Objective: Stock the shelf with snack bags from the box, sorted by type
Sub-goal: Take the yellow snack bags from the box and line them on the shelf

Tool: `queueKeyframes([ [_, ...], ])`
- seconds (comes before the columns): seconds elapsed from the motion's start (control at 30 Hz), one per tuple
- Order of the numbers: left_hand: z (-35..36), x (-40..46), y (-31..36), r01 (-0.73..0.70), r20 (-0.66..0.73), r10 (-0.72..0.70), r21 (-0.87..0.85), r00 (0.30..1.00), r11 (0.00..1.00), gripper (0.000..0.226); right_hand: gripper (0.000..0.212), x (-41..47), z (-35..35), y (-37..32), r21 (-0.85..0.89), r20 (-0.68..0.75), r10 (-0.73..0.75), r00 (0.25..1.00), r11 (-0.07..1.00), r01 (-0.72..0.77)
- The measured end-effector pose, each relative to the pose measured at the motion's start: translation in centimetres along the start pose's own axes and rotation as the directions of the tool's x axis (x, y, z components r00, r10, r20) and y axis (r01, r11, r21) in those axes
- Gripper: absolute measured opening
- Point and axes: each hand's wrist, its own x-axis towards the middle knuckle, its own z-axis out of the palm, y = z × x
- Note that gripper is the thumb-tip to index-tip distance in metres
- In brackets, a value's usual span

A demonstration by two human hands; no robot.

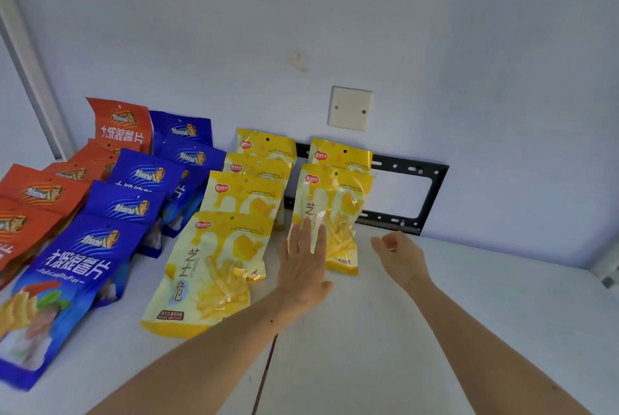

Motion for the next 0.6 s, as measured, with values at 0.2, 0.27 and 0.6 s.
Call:
queueKeyframes([
  [0.2, -1.7, -3.4, 0.1, -0.131, 0.037, 0.130, 0.030, 0.991, 0.991, 0.094, 0.034, -6.9, -2.2, 1.2, -0.065, -0.094, 0.028, 0.995, 0.997, -0.034],
  [0.27, -1.8, -5.1, 0.2, -0.195, 0.042, 0.194, 0.021, 0.980, 0.981, 0.090, 0.033, -9.8, -2.8, 1.5, -0.057, -0.130, 0.053, 0.990, 0.997, -0.061],
  [0.6, -1.2, -15.3, 5.5, -0.549, 0.046, 0.552, -0.070, 0.833, 0.833, 0.055, 0.019, -26.5, -6.2, 5.3, -0.065, -0.354, 0.134, 0.925, 0.984, -0.167],
])
